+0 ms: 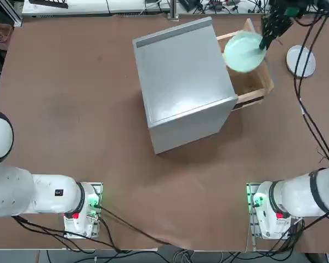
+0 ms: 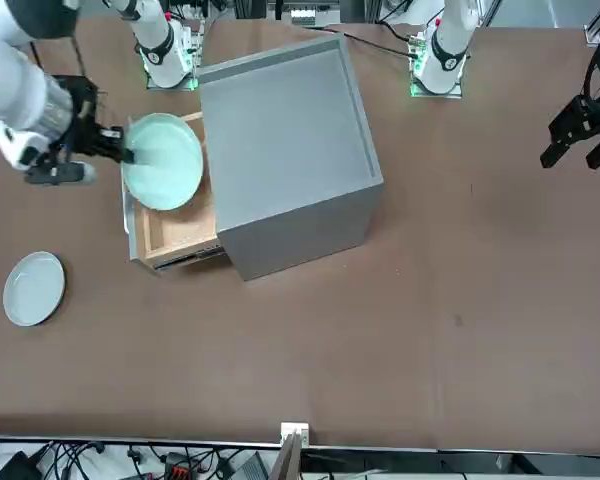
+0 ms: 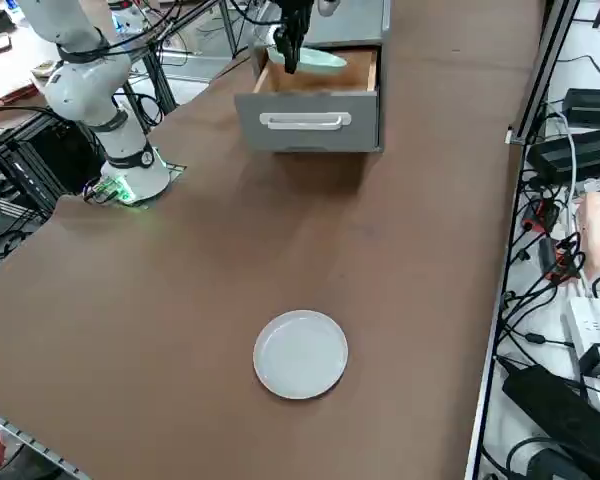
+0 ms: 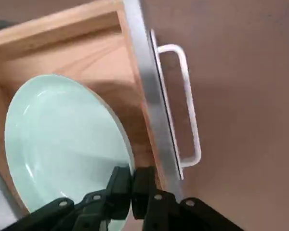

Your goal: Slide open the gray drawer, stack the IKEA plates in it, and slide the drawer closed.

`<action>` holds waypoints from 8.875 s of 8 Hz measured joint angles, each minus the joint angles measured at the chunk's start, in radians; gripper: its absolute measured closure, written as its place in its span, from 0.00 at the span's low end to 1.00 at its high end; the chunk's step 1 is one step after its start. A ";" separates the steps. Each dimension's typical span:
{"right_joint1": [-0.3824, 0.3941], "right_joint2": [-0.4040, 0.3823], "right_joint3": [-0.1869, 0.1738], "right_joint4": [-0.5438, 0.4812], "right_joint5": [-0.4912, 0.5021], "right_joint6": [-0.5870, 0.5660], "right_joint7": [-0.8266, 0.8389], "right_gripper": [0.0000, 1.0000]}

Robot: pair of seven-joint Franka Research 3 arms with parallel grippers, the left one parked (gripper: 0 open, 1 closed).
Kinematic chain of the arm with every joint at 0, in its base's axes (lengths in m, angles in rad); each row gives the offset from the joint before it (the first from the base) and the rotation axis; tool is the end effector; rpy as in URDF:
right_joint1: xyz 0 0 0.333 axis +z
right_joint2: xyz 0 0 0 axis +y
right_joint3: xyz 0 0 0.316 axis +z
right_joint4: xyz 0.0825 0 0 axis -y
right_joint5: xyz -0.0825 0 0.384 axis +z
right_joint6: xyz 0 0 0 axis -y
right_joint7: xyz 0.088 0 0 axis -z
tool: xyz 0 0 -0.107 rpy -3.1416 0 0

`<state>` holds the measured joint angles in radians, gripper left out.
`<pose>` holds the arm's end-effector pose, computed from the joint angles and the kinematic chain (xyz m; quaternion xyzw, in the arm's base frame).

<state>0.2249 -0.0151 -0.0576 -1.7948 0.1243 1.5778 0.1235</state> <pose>0.5258 0.1020 0.5296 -0.9929 -0.0151 0.1085 0.0469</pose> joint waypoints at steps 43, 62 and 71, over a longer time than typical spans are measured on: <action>-0.764 0.744 -0.034 0.135 0.137 0.936 -0.167 0.75; -0.260 -0.023 0.108 0.117 -0.017 -0.095 -0.264 0.99; 0.042 -0.017 0.108 -0.118 -0.087 0.174 0.138 0.97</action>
<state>0.2667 -0.0320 0.0502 -1.9128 0.0372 1.7521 0.2616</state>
